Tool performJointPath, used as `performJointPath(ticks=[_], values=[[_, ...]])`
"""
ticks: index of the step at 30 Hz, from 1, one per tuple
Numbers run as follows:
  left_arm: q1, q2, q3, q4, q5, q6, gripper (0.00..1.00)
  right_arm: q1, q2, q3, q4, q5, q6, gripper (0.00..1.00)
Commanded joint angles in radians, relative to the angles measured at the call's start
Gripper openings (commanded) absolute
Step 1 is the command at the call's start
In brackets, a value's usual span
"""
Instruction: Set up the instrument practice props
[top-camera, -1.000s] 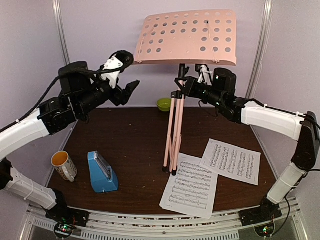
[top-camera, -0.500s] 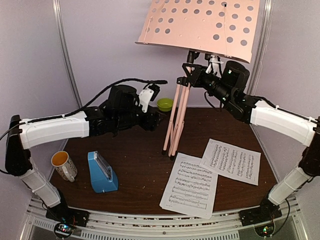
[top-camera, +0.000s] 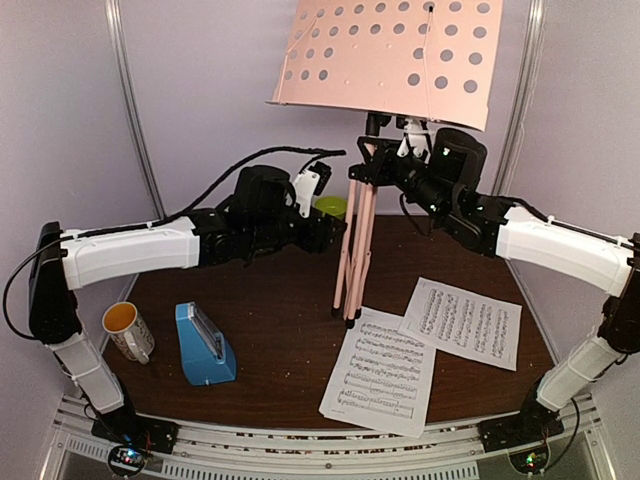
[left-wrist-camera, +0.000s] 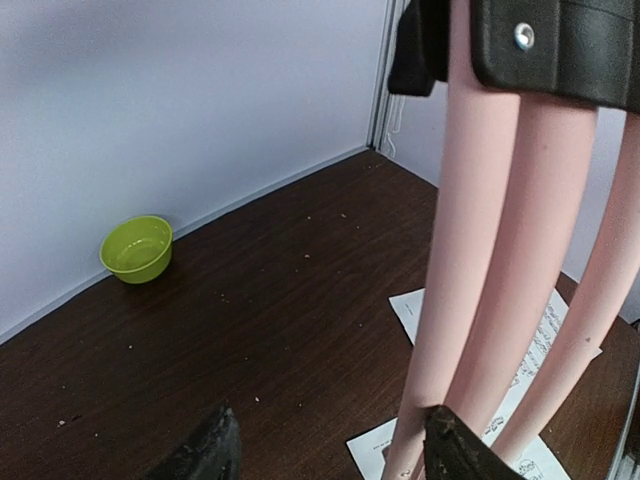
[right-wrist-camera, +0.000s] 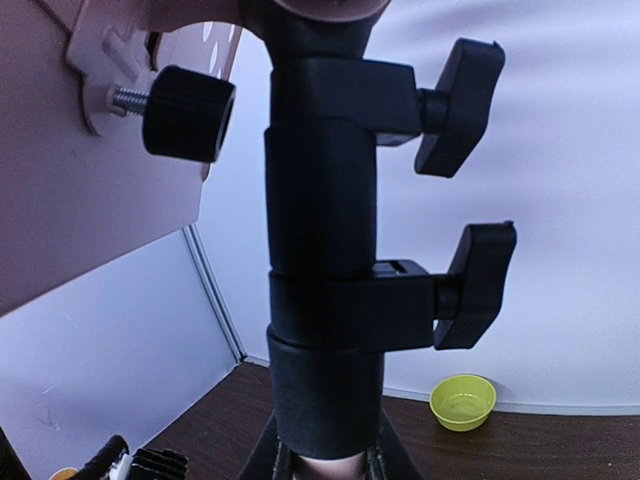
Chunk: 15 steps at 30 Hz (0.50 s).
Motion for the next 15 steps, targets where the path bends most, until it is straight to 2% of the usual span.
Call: performJointPath(ticks=[1,10,15], values=[[0.004,0.023,0.026,0.087,0.026,-0.038,0.64,0.021,-0.125,0.036,0.306,0.126,-0.043,0.00],[0.005,0.075,0.072,0.076,0.052,-0.016,0.65,0.031,-0.128,0.019,0.344,0.205,-0.038,0.00],[0.005,0.090,0.093,0.053,-0.011,-0.010,0.64,0.053,-0.121,0.016,0.363,0.249,-0.031,0.00]])
